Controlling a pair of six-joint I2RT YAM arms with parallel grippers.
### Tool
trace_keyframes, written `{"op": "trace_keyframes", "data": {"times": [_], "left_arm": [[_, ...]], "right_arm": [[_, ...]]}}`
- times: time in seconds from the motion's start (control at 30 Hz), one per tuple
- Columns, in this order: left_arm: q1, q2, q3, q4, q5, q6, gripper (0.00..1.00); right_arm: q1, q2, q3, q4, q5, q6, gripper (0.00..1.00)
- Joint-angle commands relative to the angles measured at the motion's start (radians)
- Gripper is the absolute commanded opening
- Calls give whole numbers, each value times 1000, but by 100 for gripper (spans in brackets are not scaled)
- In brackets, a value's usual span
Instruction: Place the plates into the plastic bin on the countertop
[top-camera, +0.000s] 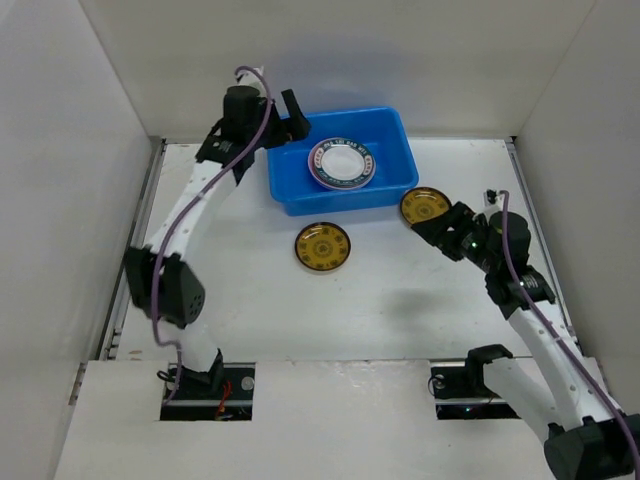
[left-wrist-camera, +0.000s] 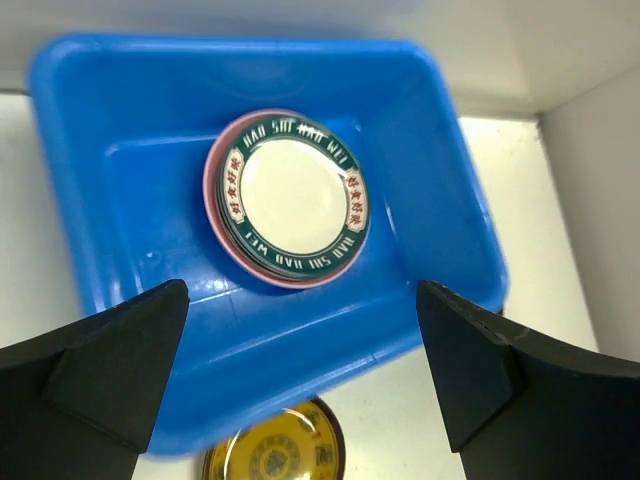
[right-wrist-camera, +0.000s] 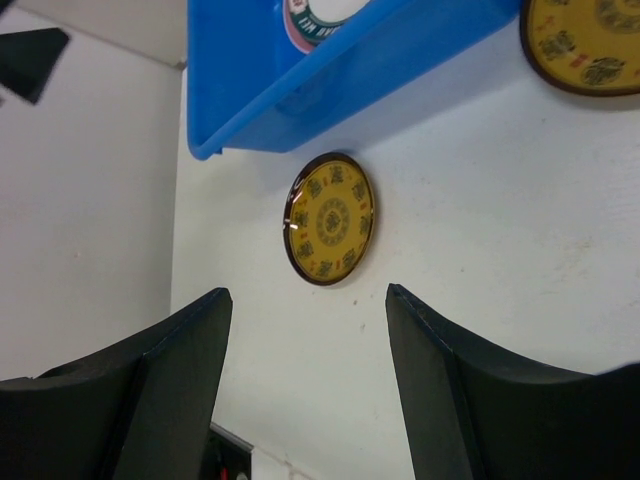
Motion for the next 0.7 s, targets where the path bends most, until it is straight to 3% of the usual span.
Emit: {"op": "trace_keyframes", "data": {"times": [0.0, 0.2, 0.33, 0.5, 0.67], "left_arm": [[8, -190, -182, 5, -65, 12, 100], [2, -478, -716, 80, -29, -147, 96], [18, -647, -979, 129, 62, -290, 80], [7, -744, -1201, 230, 126, -407, 59], [5, -718, -1309, 408, 189, -513, 56]], "right_arm": [[46, 36, 26, 113, 7, 18, 69], [100, 145, 43, 172, 4, 47, 68], [146, 196, 69, 199, 8, 52, 67], [184, 258, 106, 200, 11, 52, 66], [223, 275, 127, 202, 27, 53, 66]]}}
